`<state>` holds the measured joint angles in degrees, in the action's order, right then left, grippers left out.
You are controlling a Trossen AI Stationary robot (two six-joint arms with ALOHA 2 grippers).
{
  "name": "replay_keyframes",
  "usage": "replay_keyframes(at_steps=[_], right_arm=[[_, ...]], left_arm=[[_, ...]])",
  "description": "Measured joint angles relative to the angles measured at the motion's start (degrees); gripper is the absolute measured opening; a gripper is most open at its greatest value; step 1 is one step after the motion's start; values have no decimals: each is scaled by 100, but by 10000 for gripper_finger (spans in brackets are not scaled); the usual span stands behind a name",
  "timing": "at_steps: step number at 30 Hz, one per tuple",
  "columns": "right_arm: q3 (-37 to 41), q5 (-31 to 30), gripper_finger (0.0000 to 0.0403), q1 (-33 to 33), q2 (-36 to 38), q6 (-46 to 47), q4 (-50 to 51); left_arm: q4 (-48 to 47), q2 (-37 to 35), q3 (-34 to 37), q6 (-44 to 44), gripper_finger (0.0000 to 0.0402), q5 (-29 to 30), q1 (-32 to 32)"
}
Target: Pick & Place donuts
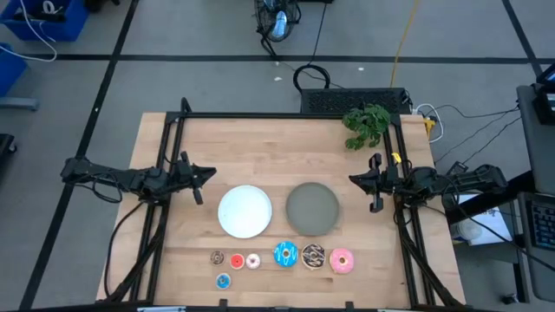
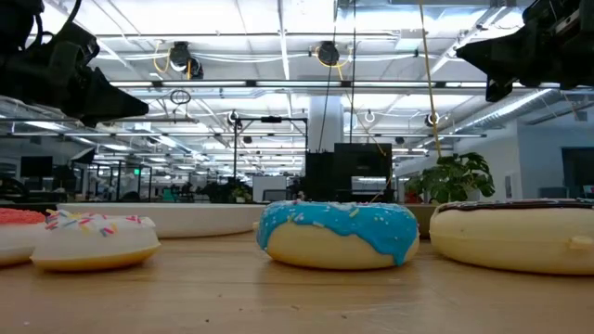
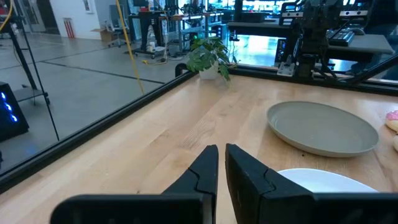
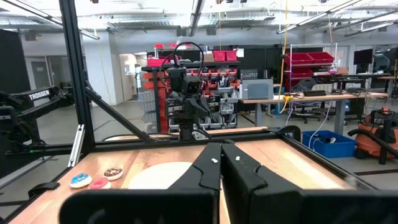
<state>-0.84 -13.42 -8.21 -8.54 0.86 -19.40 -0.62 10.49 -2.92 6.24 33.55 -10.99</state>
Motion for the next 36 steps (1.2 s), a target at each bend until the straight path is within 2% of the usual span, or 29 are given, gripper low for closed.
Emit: replay_keyframes(at_steps=[23, 34, 36], right_arm=[[0, 1, 0, -1, 0, -1, 0], [0, -1, 0, -2, 0, 47, -2], [0, -1, 0, -2, 0, 110, -5]], left_arm=[[78, -1, 0, 12, 37, 0, 0], [99, -1, 0, 703, 37, -58, -1], [337, 1, 0, 766, 37, -87, 0]])
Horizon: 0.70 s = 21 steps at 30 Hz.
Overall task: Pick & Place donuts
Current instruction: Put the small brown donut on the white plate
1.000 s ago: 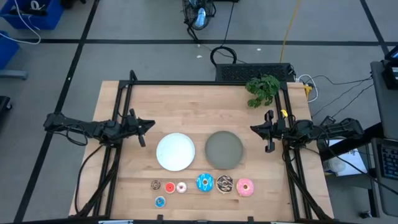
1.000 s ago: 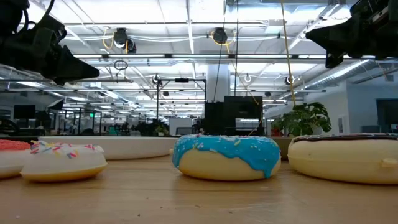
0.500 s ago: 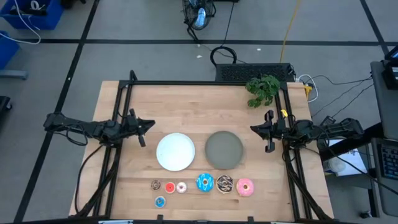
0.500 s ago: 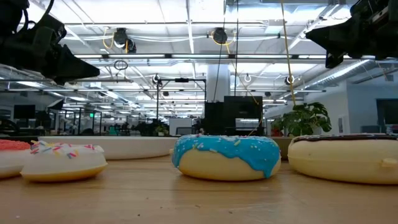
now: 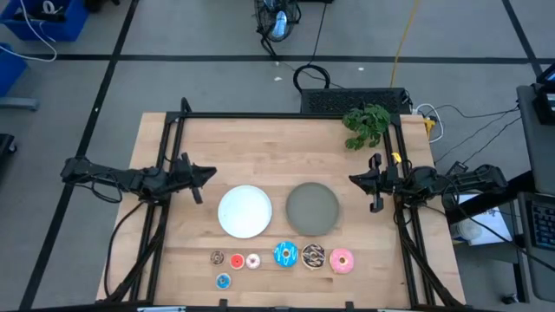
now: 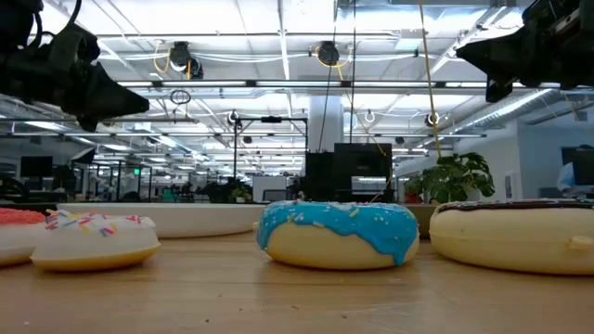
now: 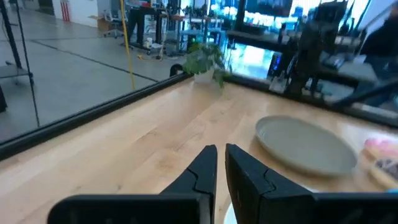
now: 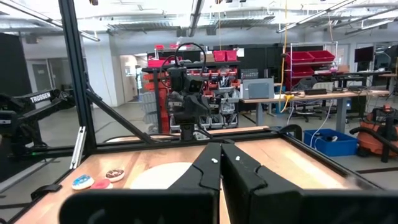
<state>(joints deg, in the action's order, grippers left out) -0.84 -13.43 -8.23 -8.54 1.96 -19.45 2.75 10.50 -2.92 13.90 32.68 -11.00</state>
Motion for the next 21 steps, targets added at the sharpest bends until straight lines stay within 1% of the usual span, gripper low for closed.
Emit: replay_keyframes(at_steps=[1, 2, 4, 5, 6, 7, 9, 11, 13, 16, 18, 21], right_arm=[[0, 0, 0, 0, 0, 73, 1], [0, 0, 0, 0, 0, 177, 3], [0, 0, 0, 0, 1, 290, 43], [0, 0, 0, 0, 1, 295, 51], [0, 0, 0, 0, 0, 291, 53], [0, 0, 0, 0, 0, 291, 57], [0, 0, 0, 0, -2, 337, 67], [0, -2, 0, 0, 0, 294, -36], [0, -2, 0, 0, 0, 66, -255], [0, -2, 0, 0, 2, -77, -328], [0, -4, 0, 0, 2, -136, -331], [0, -35, 0, 0, 0, -439, -418]], left_arm=[[245, -2, 0, -4, 37, -175, 5], [459, -1, -35, -124, 37, -543, 6], [563, 86, -304, -378, 37, -1376, -23], [533, 184, -499, -432, 37, -1621, -69], [444, 312, -719, -441, 37, -1681, -134], [330, 491, -981, -466, 37, -1639, -220], [-35, 949, -1589, -638, 33, -1326, -427], [-580, 1465, -2349, -883, 22, -968, -654], [-1127, 2063, -3127, -971, 8, -461, -889], [-2098, 3075, -4313, -929, 8, 215, -1208], [-2901, 3711, -5083, -826, 10, 404, -1342], [-4428, 4618, -6116, -243, 5, 473, -1471]])
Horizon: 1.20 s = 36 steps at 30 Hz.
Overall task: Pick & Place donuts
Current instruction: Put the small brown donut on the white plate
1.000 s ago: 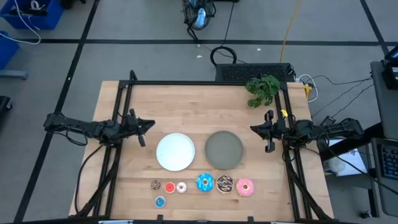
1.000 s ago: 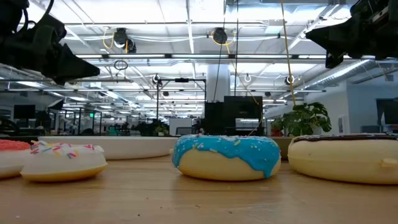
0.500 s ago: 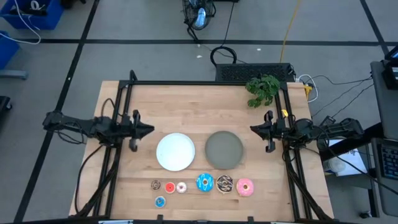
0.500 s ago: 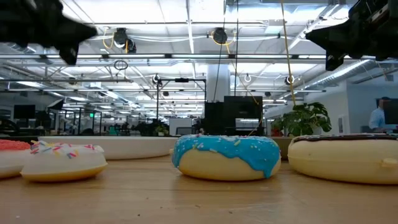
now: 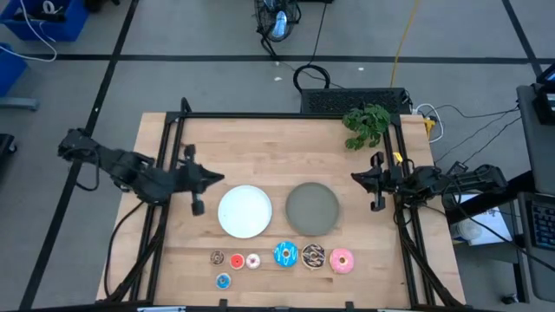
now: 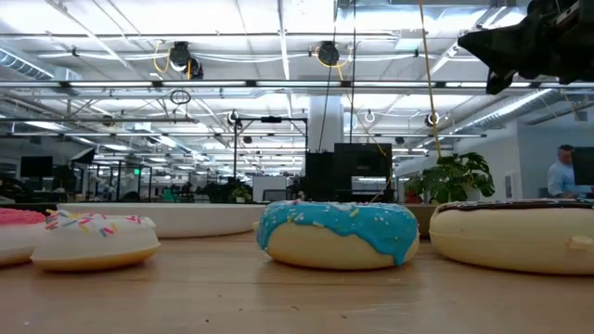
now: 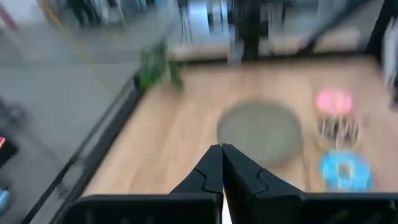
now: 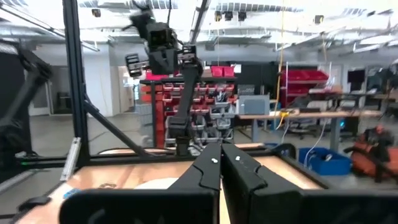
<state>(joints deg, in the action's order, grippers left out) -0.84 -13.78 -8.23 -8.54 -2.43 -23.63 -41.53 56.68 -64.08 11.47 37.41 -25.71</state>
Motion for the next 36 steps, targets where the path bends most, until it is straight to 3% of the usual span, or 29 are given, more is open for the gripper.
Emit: replay_keyframes(at_steps=[4, 8, 14, 17, 22, 32, 36], right_arm=[[0, 4, 0, 0, 0, -122, -27], [0, -1, 0, 0, -2, -142, -59], [0, -132, 0, 2, -2, -149, -147], [0, -134, 0, 0, -2, -149, -119], [0, -138, 0, 1, -2, -210, -140], [0, -129, 0, 2, -2, -590, -73], [0, -125, 0, 0, -2, -584, -32]], left_arm=[[-2041, 1032, -1035, 955, 11, -341, -274], [-2719, 1835, -1303, 1888, 33, -988, -578], [-2874, 2950, -1232, 3115, 92, -1850, -1152], [-2861, 3523, -1227, 3408, 133, -2066, -1436], [-2783, 4193, -1225, 3751, 200, -2906, -1706], [-2129, 4650, -1208, 3713, 268, -3412, -1839], [-1923, 4682, -844, 3529, 285, -3440, -1824]])
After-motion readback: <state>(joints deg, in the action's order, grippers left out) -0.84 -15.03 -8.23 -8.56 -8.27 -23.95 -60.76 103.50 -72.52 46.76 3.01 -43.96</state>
